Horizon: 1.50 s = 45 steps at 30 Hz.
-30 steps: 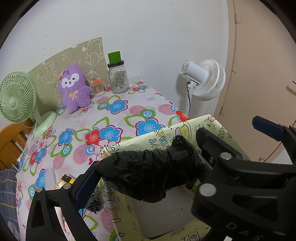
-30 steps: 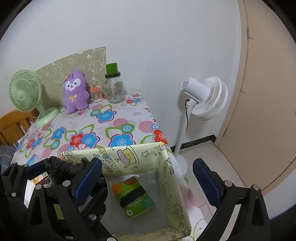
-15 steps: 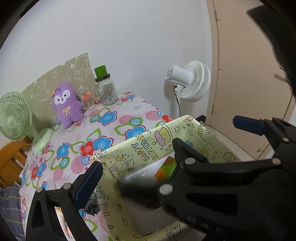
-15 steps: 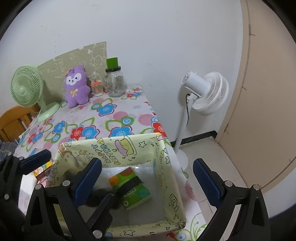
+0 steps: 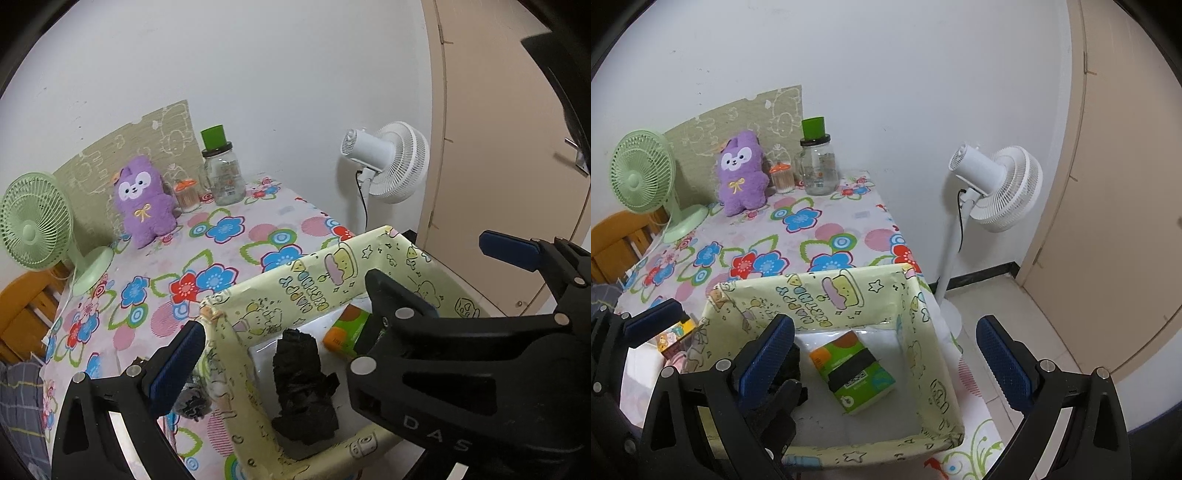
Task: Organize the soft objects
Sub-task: 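Withdraw both tools from the box back over the table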
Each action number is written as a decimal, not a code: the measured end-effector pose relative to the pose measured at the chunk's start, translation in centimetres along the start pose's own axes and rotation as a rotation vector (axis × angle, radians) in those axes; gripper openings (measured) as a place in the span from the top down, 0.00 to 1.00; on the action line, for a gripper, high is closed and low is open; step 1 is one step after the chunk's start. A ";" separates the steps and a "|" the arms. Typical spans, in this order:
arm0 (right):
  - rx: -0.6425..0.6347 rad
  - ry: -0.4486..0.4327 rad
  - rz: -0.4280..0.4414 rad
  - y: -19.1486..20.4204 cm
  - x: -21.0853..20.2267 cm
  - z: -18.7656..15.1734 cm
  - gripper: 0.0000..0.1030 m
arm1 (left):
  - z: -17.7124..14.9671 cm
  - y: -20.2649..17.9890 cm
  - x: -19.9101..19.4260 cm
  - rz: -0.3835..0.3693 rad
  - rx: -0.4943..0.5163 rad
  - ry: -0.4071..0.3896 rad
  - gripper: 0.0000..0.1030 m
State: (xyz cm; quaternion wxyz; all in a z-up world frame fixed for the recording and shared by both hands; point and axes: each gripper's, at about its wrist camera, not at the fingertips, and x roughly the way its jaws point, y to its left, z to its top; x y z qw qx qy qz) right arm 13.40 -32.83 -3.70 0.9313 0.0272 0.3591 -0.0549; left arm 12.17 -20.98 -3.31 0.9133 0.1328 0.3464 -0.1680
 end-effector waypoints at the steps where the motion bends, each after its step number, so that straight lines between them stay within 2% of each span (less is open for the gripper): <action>1: 0.000 -0.003 0.001 0.2 -0.2 -0.1 0.03 | -0.2 0.2 -0.2 -0.002 -0.004 -0.003 0.00; 45: -0.033 -0.133 0.053 8.8 -10.1 -3.7 0.02 | -5.9 6.9 -9.3 0.056 -0.116 -0.114 0.00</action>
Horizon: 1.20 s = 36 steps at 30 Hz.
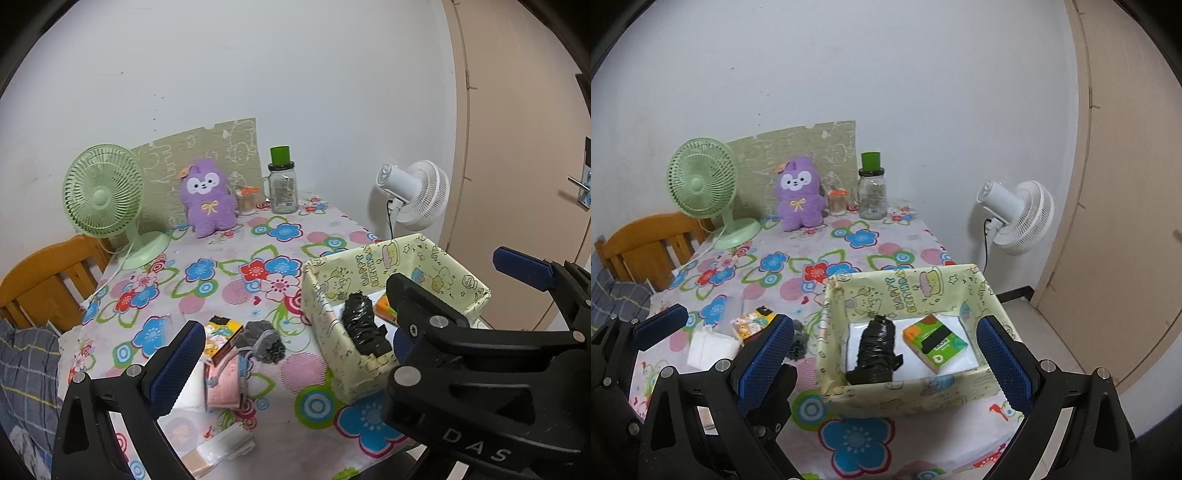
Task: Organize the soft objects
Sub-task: 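Withdraw both tools from the box back over the table, then move the left tool down to the white rolled plastic bag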
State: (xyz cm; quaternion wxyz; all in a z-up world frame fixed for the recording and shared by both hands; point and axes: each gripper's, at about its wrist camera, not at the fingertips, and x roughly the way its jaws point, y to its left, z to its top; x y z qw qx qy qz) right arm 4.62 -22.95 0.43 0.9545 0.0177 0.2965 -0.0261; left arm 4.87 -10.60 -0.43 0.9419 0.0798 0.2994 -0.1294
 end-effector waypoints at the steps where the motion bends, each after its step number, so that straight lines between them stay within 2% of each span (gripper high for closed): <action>1: -0.004 -0.003 0.005 0.4 -0.2 -0.1 0.02 | -0.2 0.3 -0.2 0.003 -0.002 -0.001 0.00; 18: -0.058 -0.015 0.097 5.6 -0.6 -2.2 0.02 | -3.6 3.9 -1.4 0.056 -0.036 0.010 0.00; 23: -0.078 -0.002 0.130 7.1 0.1 -3.5 0.03 | -5.0 5.0 -1.0 0.070 -0.053 0.035 0.00; 36: -0.108 0.050 0.152 9.5 2.3 -6.4 0.08 | -8.4 6.7 0.9 0.069 -0.074 0.097 0.01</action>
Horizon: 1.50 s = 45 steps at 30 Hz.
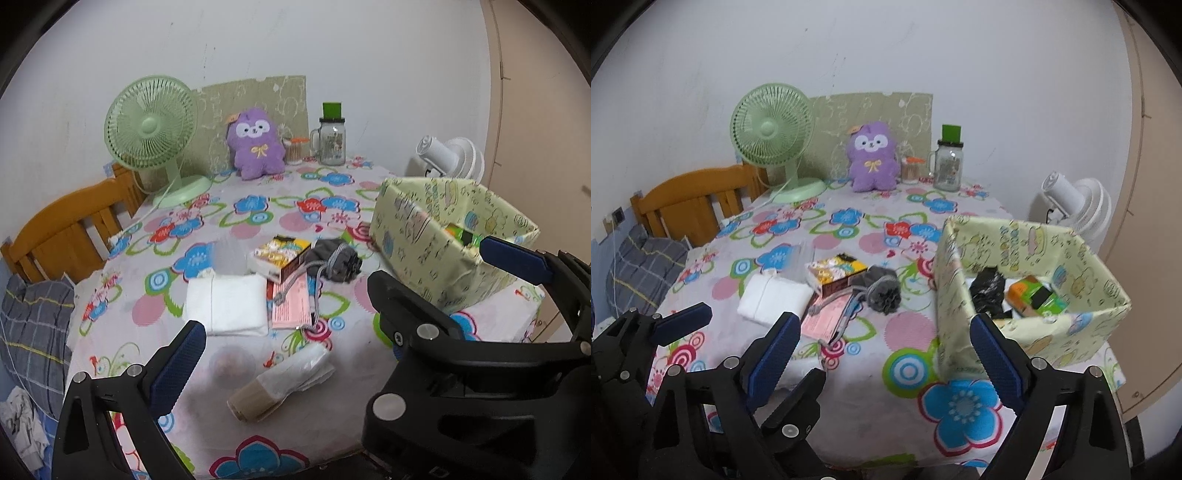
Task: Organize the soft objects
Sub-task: 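Move the left tool down to the white rolled plastic bag, then grasp the white rolled bag with the left tool while the right tool reaches the pink paper packet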
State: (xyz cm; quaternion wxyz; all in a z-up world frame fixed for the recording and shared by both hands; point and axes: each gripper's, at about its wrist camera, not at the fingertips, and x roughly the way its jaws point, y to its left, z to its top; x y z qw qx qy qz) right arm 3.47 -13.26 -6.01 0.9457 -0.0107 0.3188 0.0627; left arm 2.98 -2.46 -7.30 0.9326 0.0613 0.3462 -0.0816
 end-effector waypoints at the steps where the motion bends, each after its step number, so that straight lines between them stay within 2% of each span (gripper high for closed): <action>1: -0.001 0.002 0.001 0.1 0.2 -0.2 0.08 | -0.2 0.2 0.2 0.001 -0.002 0.005 0.01; 12: -0.022 0.050 0.003 1.0 2.8 -2.6 0.09 | -2.4 0.7 2.9 0.008 0.002 0.060 0.08; 20: -0.029 0.091 0.011 1.3 4.4 -3.5 0.09 | -3.3 1.2 4.8 -0.007 -0.017 0.114 0.17; 29: -0.017 0.136 0.007 1.4 6.2 -3.8 0.09 | -3.9 1.6 6.4 -0.030 -0.028 0.146 0.33; 32: -0.003 0.145 0.027 1.4 6.5 -3.7 0.09 | -3.8 1.7 6.3 -0.053 -0.033 0.149 0.47; 34: 0.002 0.146 0.032 1.4 6.6 -3.7 0.09 | -3.7 1.7 6.2 -0.054 -0.028 0.150 0.60; 35: 0.003 0.146 0.033 1.6 6.7 -3.7 0.09 | -3.7 1.7 6.2 -0.055 -0.027 0.150 0.62; 37: 0.004 0.146 0.035 1.7 6.8 -3.5 0.09 | -3.7 1.9 6.1 -0.037 -0.034 0.147 0.72; 40: 0.005 0.144 0.041 1.9 7.0 -3.3 0.09 | -3.5 2.5 6.2 -0.006 -0.040 0.144 0.77; 45: -0.003 0.143 0.051 2.6 7.6 -2.7 0.09 | -3.1 3.5 6.4 0.005 -0.054 0.140 0.78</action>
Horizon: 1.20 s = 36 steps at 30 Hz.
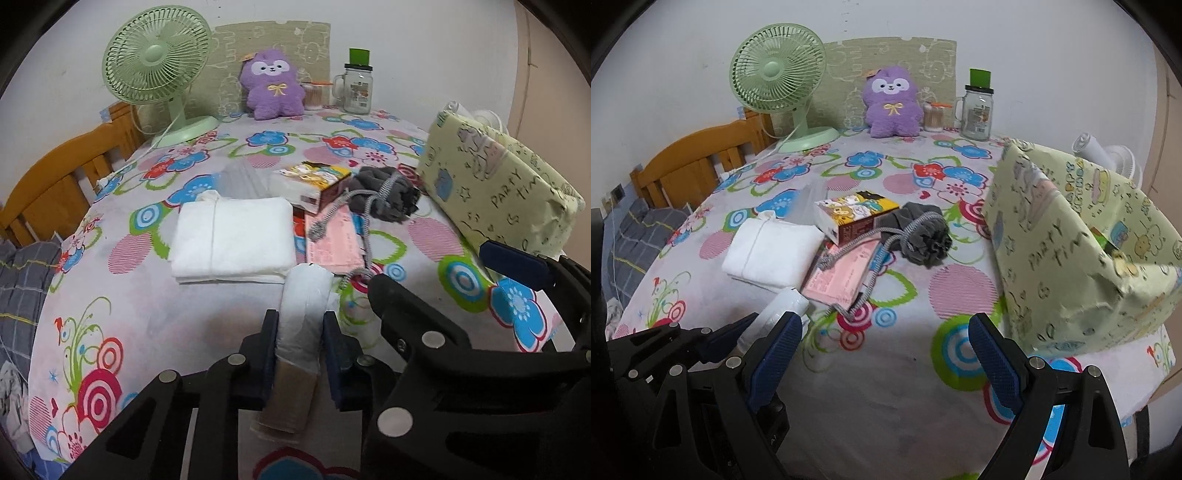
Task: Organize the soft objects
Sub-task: 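Grasp the white rolled bag with the left tool while the right tool reaches the pink paper packet, then grasp and lift the pink paper packet with the right tool while the left tool holds the white bag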
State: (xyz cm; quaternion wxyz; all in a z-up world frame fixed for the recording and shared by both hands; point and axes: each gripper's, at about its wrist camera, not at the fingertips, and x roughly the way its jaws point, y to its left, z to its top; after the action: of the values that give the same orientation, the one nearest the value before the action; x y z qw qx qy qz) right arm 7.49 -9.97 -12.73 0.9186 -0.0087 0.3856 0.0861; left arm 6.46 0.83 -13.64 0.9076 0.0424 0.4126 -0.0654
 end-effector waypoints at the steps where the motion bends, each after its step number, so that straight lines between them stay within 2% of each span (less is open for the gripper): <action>1: -0.001 -0.001 0.000 0.1 0.1 0.2 0.09 | 0.1 0.1 0.1 0.001 -0.001 -0.001 0.78; 14: -0.014 -0.005 -0.014 1.3 2.5 2.7 0.09 | 2.1 2.9 1.6 0.026 -0.046 -0.005 0.78; 16: -0.014 0.008 -0.010 1.4 3.0 2.8 0.15 | 2.2 3.2 2.0 0.027 -0.051 0.002 0.78; 20: -0.019 0.044 0.002 1.7 4.3 2.9 0.17 | 2.1 3.3 2.5 0.019 -0.052 0.012 0.78; 22: -0.024 0.043 -0.002 1.9 4.6 3.0 0.26 | 2.1 3.3 2.4 0.015 -0.051 0.010 0.78; 26: -0.031 0.022 -0.001 2.0 4.4 3.2 0.27 | 2.1 3.8 2.3 -0.002 -0.071 0.014 0.78; 29: -0.058 0.006 0.001 2.4 4.5 3.5 0.33 | 2.1 3.8 2.4 -0.006 -0.076 0.013 0.78; 36: -0.047 0.059 0.055 2.9 6.3 3.6 0.36 | 2.0 3.8 2.4 -0.005 -0.064 0.011 0.78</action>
State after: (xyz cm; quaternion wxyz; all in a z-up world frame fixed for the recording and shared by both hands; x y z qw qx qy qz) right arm 13.84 -5.88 -14.51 0.9035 -0.0222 0.4107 0.1201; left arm 10.15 4.15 -14.06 0.9061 0.0126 0.4194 -0.0542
